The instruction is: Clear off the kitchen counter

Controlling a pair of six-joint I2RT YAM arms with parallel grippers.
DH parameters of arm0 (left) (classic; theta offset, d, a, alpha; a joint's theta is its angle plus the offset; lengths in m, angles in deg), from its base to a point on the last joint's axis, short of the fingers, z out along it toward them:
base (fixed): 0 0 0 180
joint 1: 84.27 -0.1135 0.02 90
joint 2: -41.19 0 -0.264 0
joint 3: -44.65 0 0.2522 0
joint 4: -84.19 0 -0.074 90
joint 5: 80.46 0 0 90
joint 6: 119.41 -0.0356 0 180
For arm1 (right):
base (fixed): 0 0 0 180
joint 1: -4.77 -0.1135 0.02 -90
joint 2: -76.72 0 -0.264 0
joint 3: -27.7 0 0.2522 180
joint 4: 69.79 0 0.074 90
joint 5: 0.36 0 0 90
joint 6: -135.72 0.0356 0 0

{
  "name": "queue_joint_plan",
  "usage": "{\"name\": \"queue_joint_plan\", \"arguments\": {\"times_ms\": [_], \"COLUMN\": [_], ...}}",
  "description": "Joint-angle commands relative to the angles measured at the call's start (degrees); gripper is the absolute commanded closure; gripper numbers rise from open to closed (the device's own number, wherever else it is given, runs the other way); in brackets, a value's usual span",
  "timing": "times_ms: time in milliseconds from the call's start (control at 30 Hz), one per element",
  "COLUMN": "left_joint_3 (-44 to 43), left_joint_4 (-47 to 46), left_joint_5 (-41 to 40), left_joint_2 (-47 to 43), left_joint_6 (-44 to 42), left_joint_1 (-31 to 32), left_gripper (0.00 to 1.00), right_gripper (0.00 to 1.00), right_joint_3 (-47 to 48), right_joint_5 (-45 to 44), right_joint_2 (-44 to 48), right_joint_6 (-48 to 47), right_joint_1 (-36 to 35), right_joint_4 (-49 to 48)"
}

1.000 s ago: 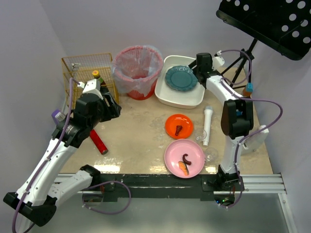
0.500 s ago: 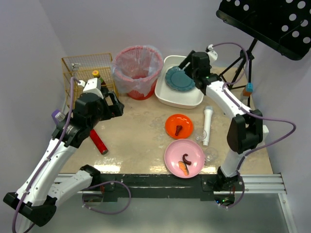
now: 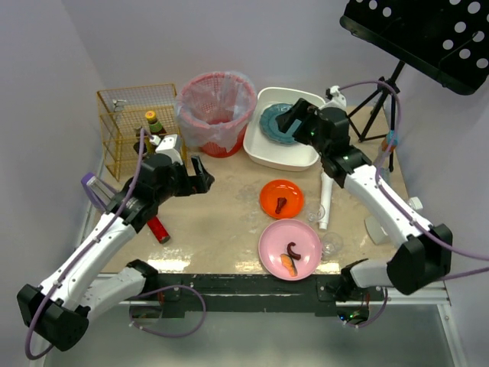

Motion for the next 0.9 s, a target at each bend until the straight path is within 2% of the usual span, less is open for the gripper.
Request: {"name": "queue_joint_plan", "arguments": {"times_ms": [0,133,400,533,700,867], "left_joint_3": [4.8,8.58,16.05,19.05,19.31,19.66], "left_joint_4": [-11.35,-17.51,-27.97,-36.41,-40.02,-41.78], "left_joint_5": [7.41,10.76,16.2,19.19,19.55,18.41], "left_joint_2": [1.28,4.7,11.2,14.72,20.87,26.05], "left_joint_6": [4.09,7.34,10.16,12.36,13.32,15.17], "left_joint_1": [2.83,6.69,16.01,19.0,23.92,26.65], "left_gripper": [0.0,0.0,0.02,0.02,0.09,0.11], "right_gripper": [0.07,0.07,0.07,0.07,0.07,0.08], "right_joint_3": [-1.49,-2.8,-4.83,-4.74,-5.62,-6.94], "right_joint_5": [-4.43,-3.91,-3.21,-2.59,-2.68,-2.5], "right_joint_2": [6.68,8.7,10.46,10.99,12.31,14.07], "right_joint_6": [-1.65,-1.73,-1.29,-1.12,-0.51,-0.15], "right_joint_1": [0.19,0.19,0.72,0.98,1.6,1.77], "right_joint_4": [0.68,4.46,5.26,5.08,4.65,3.94]}}
